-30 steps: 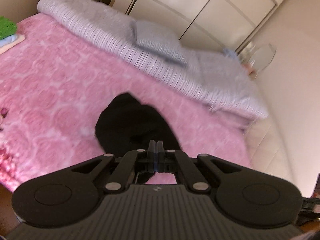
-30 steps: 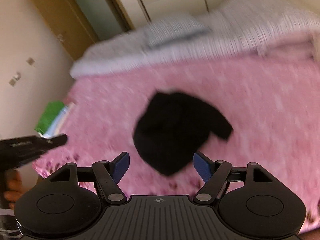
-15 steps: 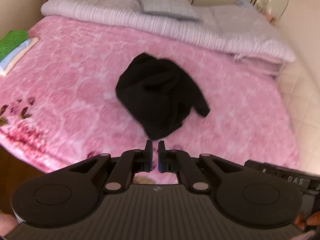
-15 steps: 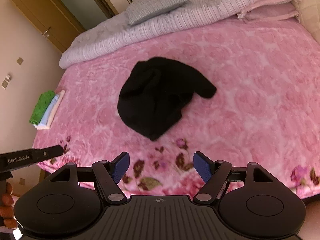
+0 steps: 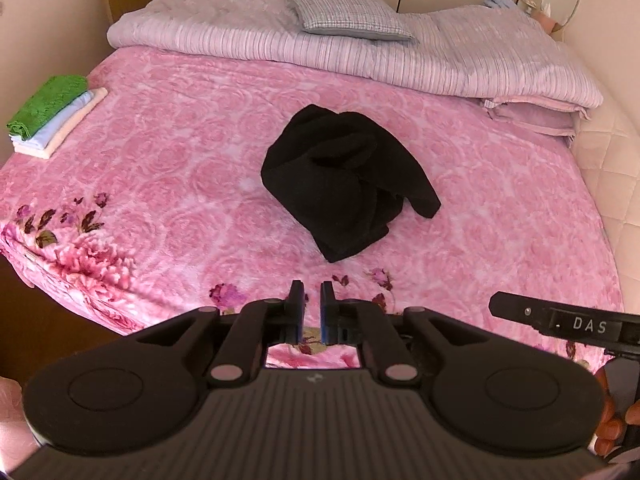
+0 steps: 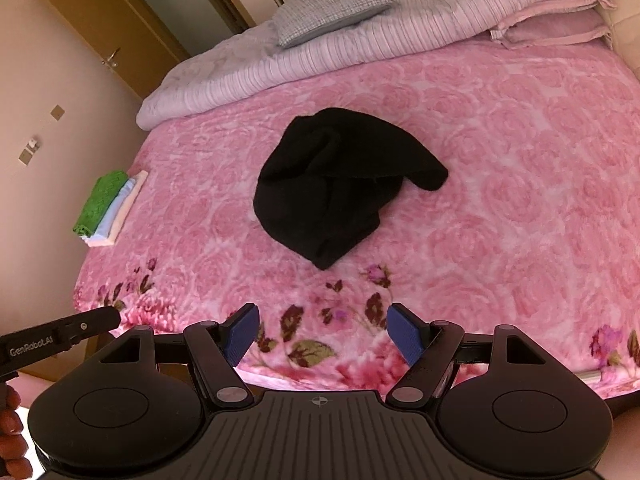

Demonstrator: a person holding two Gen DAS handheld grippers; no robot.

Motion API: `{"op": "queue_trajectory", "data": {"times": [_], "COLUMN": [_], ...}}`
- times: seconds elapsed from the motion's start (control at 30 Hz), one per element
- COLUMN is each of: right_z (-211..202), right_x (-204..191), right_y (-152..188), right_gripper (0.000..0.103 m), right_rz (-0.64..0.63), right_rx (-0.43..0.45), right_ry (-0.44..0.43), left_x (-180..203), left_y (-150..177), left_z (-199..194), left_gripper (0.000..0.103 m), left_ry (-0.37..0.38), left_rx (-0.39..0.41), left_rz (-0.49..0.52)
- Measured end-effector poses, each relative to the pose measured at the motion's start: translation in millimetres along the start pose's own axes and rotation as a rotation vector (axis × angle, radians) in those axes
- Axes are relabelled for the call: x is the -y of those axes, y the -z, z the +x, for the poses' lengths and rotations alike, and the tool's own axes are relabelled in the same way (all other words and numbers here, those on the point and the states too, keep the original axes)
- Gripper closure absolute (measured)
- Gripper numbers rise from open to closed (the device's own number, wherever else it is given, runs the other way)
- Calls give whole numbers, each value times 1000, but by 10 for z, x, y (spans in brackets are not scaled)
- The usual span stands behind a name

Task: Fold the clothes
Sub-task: 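Grasp the black garment's edge with the left gripper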

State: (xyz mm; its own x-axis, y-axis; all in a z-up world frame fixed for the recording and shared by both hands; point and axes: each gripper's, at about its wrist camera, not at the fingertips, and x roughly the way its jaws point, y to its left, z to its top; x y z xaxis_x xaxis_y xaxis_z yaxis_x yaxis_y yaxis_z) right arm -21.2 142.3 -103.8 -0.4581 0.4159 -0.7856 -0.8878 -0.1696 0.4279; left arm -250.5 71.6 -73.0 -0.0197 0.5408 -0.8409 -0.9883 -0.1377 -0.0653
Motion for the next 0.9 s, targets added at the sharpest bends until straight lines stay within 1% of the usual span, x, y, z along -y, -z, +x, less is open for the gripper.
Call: {"op": "queue_trajectory", "data": {"times": [0.07,0.23,0.43,0.63,0.73,0.83,0.9], "right_z": [34,189,456,839,1001,1156,1255], "right_x": [-11,-53,-97,-225,-281,-324,-341], "right_y": [-13,-116,-303,-428,-457,-409,-333], "right_gripper": [28,28,28,28,28,28,28], "right_rz": [3,33,103,226,312,418,470], "right_rx": [1,7,33,43,44,52,53], "right_ry": [3,29,78,148,180,209,239], "left_x": [-44,-209,-536,-942,-1143,-1263,-1314], "left_y": [-40,-201,-570,-1070,-1325,-1509,-1591], "left_z": [23,182,548,989,1210,1444,1608], "left_gripper": [94,94,90,88,88,86,81], "left_ry": [-1,15,67,131,162,201,230], "left_rx": [4,2,-15,-55,-74,-102,-120], "left_rz": [0,9,52,142,190,249,292]}}
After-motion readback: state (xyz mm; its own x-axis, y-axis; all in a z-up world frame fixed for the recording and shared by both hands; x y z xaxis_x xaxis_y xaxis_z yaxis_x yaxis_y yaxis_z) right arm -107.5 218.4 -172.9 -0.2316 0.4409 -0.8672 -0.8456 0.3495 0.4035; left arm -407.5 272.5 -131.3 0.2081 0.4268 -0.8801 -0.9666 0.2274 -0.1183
